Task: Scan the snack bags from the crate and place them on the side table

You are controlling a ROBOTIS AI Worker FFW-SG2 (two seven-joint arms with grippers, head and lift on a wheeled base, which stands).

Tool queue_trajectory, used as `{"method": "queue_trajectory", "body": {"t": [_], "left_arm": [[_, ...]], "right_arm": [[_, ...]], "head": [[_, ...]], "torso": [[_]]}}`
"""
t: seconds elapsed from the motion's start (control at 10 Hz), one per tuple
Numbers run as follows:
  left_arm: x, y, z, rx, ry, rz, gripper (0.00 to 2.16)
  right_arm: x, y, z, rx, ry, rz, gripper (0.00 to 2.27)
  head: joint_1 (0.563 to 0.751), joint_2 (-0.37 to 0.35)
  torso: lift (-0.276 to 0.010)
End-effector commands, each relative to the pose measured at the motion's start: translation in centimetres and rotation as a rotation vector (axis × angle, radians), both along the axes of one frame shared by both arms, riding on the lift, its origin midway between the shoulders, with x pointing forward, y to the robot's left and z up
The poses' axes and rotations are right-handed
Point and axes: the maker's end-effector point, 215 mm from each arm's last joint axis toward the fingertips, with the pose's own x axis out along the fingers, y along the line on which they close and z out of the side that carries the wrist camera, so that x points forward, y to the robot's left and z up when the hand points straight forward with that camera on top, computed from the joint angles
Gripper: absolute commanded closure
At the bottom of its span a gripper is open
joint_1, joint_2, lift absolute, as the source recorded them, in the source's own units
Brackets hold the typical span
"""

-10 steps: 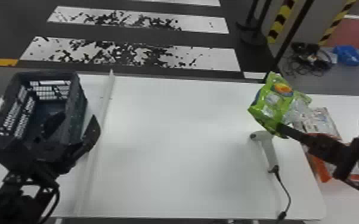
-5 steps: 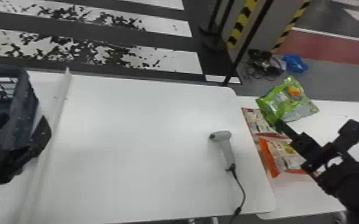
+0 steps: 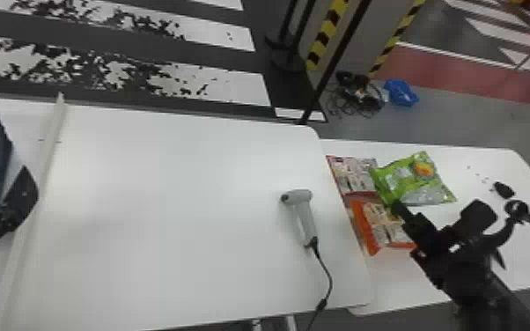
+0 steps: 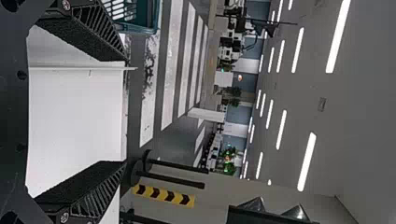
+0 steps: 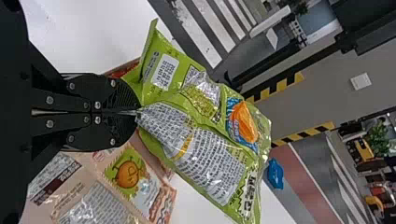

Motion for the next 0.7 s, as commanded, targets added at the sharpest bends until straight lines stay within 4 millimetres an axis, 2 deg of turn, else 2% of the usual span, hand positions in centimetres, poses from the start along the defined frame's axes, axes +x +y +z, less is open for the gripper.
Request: {"method": "queue_trajectory", "body": {"t": [0.0,0.1,0.2,0.4,0.6], "left_arm": [[0.1,-0.5,0.0,-0.002,0.0,-0.008,0.08],[0.2,-0.5,0.0,-0.003,-0.001,-0.008,0.08],[0.1,-0.5,-0.1,-0.003,0.0,-0.008,0.08],[0.0,-0.7,0.0,-0.006,-0.001,-0.01,0.08],[0.0,-0.9,0.4,-0.009,-0.007,-0.011,0.08]], "right_arm": [[-0.8,-0.5,-2.0,0.03,0.032,-0.024,1.45],[-1.0,-0.5,-2.7,0.04,0.042,-0.031,0.34],[-1.1,-0.7,-2.8,0.037,0.049,-0.042,0.0],[-1.2,-0.9,-1.5,0.008,0.025,-0.045,0.06],[-1.1,0.0,1.5,-0.063,0.001,-0.024,0.06]], "head": [[0.695,-0.35],[0.695,-0.35],[0.695,-0.35],[0.695,-0.35],[0.695,-0.35]], "torso": [[-0.05],[-0.05],[-0.05],[-0.05],[-0.05]]}}
